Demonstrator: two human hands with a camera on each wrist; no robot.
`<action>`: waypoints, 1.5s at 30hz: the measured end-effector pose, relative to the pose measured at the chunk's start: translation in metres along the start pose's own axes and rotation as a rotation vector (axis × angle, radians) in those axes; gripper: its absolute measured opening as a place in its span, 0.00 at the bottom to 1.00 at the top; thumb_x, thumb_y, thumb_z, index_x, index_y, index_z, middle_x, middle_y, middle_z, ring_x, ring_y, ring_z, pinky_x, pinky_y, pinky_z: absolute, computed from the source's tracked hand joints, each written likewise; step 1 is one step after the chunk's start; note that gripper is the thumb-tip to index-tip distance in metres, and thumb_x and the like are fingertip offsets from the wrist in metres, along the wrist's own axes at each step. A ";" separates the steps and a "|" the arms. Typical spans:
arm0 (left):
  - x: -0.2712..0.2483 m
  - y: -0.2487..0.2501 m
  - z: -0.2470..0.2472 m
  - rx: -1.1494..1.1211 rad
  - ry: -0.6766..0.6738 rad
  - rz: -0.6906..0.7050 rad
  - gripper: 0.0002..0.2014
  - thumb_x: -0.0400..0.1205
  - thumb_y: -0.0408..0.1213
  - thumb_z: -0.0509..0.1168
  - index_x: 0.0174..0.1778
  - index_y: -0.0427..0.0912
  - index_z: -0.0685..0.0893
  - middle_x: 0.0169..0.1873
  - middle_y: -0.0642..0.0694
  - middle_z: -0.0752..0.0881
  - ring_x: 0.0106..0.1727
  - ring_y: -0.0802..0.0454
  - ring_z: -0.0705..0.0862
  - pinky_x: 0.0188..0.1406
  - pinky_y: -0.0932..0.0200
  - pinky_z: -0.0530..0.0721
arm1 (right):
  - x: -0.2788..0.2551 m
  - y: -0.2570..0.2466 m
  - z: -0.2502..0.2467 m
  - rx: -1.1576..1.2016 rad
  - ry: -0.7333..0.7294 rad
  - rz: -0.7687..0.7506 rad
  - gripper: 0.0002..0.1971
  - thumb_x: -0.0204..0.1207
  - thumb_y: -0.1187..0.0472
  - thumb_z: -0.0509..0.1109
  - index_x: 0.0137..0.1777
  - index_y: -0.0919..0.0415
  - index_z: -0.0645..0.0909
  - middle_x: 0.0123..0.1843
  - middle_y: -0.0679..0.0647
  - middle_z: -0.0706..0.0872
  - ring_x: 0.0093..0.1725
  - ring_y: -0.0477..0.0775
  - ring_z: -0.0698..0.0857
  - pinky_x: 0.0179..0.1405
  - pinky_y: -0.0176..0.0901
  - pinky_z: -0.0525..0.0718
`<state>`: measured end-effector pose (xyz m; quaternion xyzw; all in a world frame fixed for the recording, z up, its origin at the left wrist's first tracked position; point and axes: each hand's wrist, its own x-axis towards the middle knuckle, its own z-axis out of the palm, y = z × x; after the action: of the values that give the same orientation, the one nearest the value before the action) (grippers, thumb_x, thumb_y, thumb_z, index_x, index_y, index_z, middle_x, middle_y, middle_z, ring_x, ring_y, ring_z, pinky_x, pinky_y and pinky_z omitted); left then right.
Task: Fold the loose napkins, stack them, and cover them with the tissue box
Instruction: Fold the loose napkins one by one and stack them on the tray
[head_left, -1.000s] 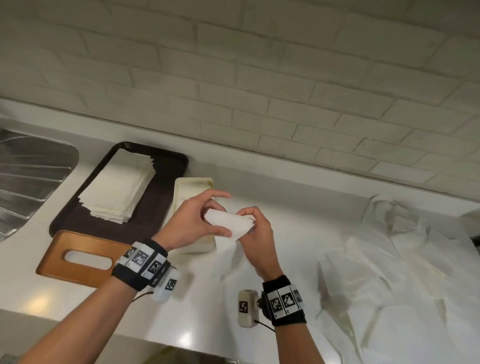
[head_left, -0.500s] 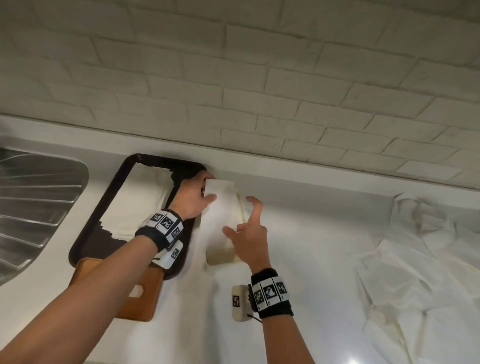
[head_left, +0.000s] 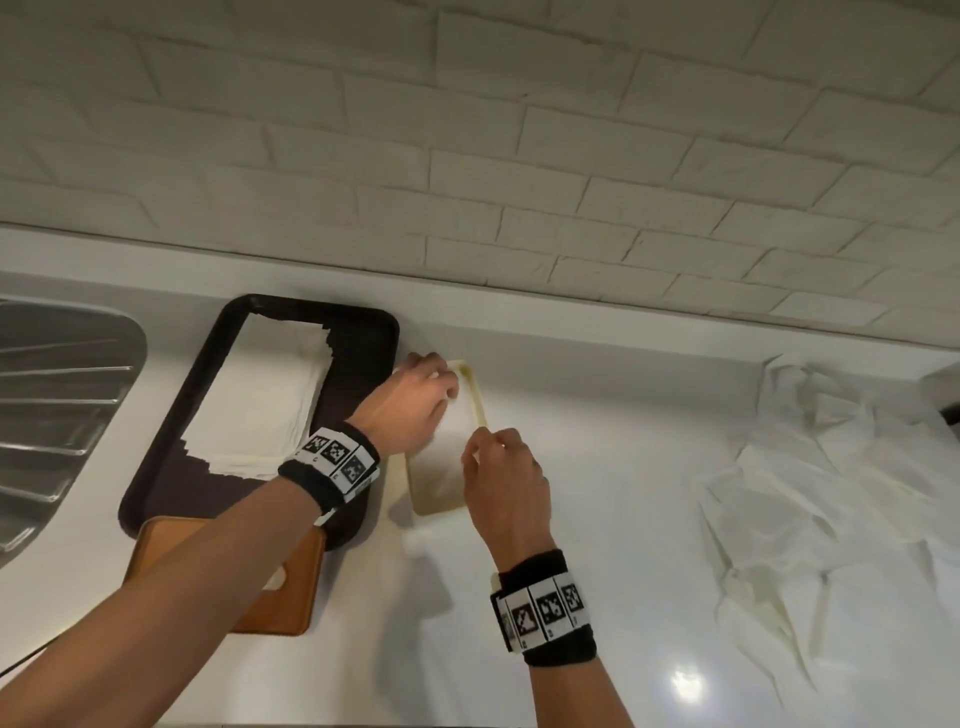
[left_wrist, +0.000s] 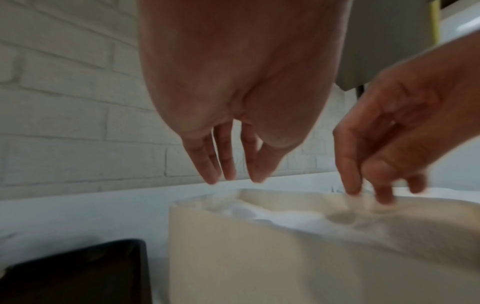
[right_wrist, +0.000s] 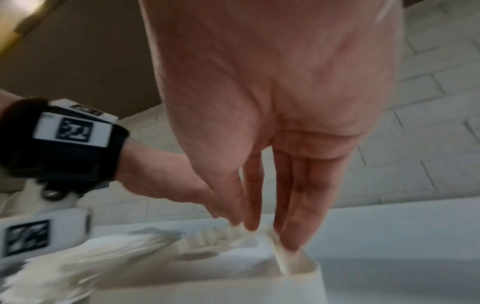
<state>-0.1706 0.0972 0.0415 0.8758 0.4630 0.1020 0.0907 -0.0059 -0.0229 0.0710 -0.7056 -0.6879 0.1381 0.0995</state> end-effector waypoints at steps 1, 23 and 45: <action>0.001 0.002 -0.002 -0.001 -0.094 0.021 0.14 0.88 0.38 0.67 0.70 0.48 0.84 0.76 0.43 0.78 0.76 0.40 0.75 0.76 0.41 0.80 | -0.005 -0.002 0.000 -0.011 0.029 -0.081 0.12 0.93 0.51 0.64 0.66 0.56 0.85 0.65 0.55 0.85 0.61 0.59 0.87 0.51 0.50 0.91; -0.019 0.195 -0.001 -0.414 0.173 -0.267 0.15 0.85 0.43 0.76 0.66 0.52 0.84 0.59 0.52 0.90 0.59 0.50 0.89 0.61 0.43 0.89 | -0.101 0.176 -0.087 0.282 0.130 -0.171 0.17 0.89 0.34 0.61 0.67 0.39 0.84 0.58 0.38 0.91 0.60 0.48 0.87 0.54 0.52 0.89; 0.038 0.393 0.186 -0.340 -0.076 -0.308 0.20 0.88 0.42 0.70 0.77 0.52 0.80 0.74 0.44 0.76 0.70 0.39 0.78 0.59 0.45 0.86 | -0.114 0.403 -0.043 0.072 -0.038 0.276 0.19 0.90 0.52 0.65 0.74 0.60 0.84 0.79 0.66 0.79 0.72 0.77 0.79 0.68 0.65 0.85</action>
<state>0.2107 -0.1019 -0.0344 0.7701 0.5637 0.1303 0.2687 0.3868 -0.1487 -0.0154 -0.7868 -0.5806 0.1882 0.0916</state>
